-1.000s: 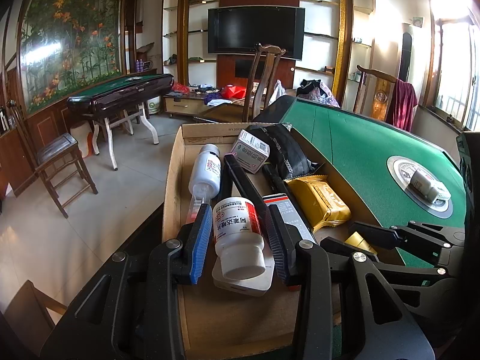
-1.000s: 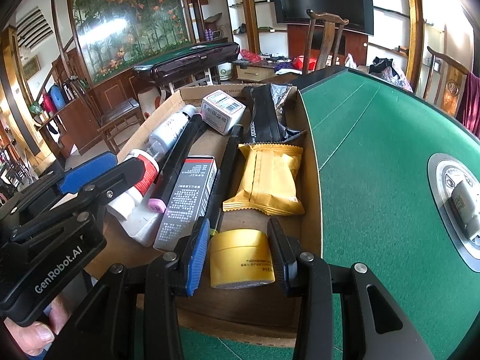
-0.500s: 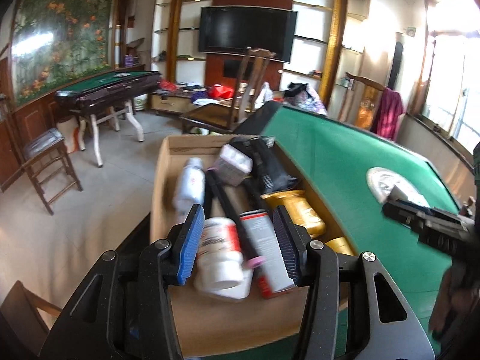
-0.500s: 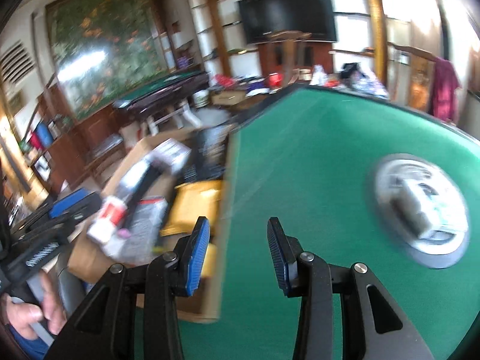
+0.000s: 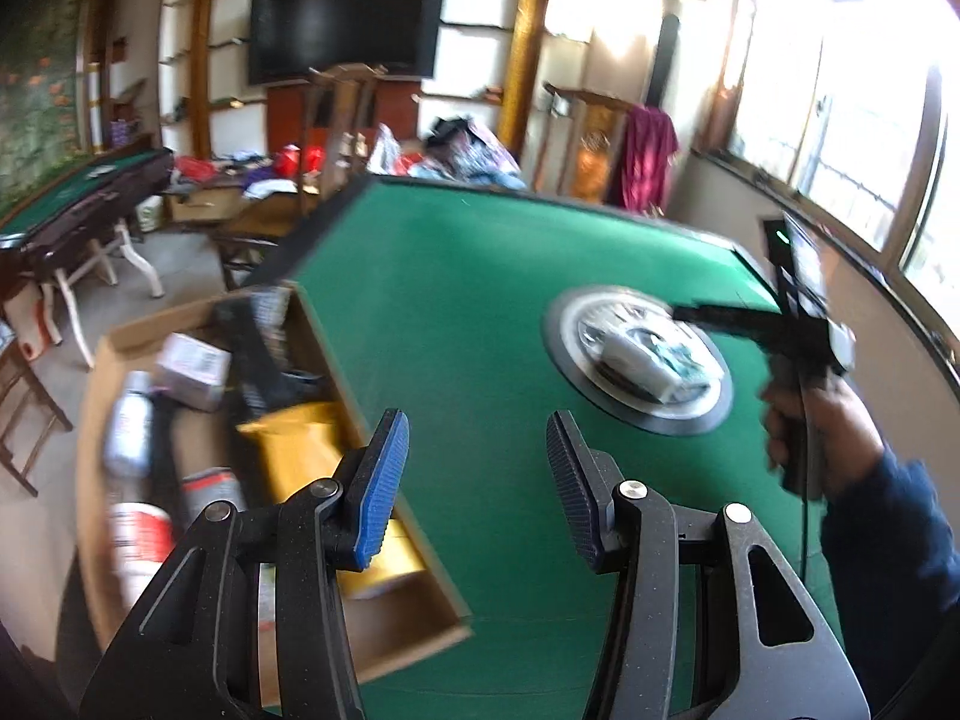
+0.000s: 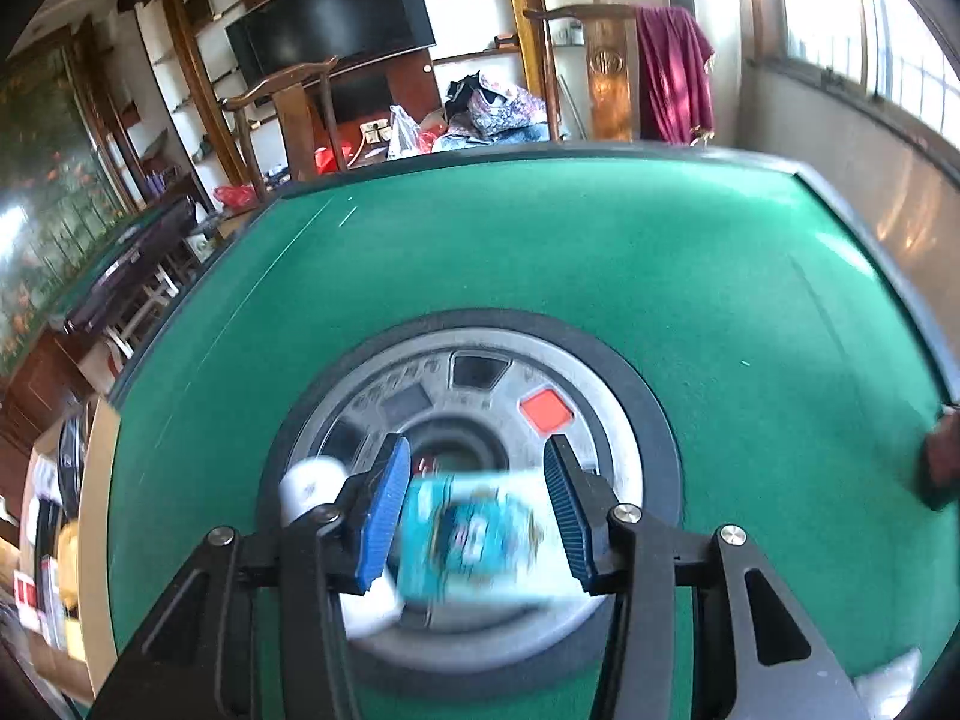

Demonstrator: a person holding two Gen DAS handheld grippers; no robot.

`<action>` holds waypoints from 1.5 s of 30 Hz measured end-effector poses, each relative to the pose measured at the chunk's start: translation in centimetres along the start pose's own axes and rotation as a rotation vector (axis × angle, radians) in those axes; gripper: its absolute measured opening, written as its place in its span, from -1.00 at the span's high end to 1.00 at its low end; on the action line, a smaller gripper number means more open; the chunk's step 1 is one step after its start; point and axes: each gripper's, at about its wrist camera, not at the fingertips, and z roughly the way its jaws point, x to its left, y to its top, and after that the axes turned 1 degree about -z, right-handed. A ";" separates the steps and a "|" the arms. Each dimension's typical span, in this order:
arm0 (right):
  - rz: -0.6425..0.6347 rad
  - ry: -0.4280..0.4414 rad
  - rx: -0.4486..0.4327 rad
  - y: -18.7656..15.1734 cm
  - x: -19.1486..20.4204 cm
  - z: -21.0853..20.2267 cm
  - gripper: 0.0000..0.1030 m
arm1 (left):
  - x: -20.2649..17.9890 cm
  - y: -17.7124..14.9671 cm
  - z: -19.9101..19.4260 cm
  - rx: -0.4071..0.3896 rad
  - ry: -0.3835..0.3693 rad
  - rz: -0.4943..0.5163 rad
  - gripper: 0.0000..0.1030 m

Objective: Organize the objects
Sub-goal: 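Grasp the white bottle with the left gripper while the right grasps the toothpaste tube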

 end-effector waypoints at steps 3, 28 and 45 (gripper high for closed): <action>-0.015 0.016 0.074 0.2 -0.6 2.4 0.09 | -1.5 0.2 1.8 0.058 -0.033 0.014 0.06; -0.331 0.018 -0.032 -8.3 -0.3 -7.2 -0.25 | -13.3 7.7 20.3 0.449 -0.069 0.117 -0.04; -0.551 0.003 0.063 -8.7 3.0 -2.4 -0.39 | -7.7 4.9 14.2 0.278 -0.089 0.084 0.34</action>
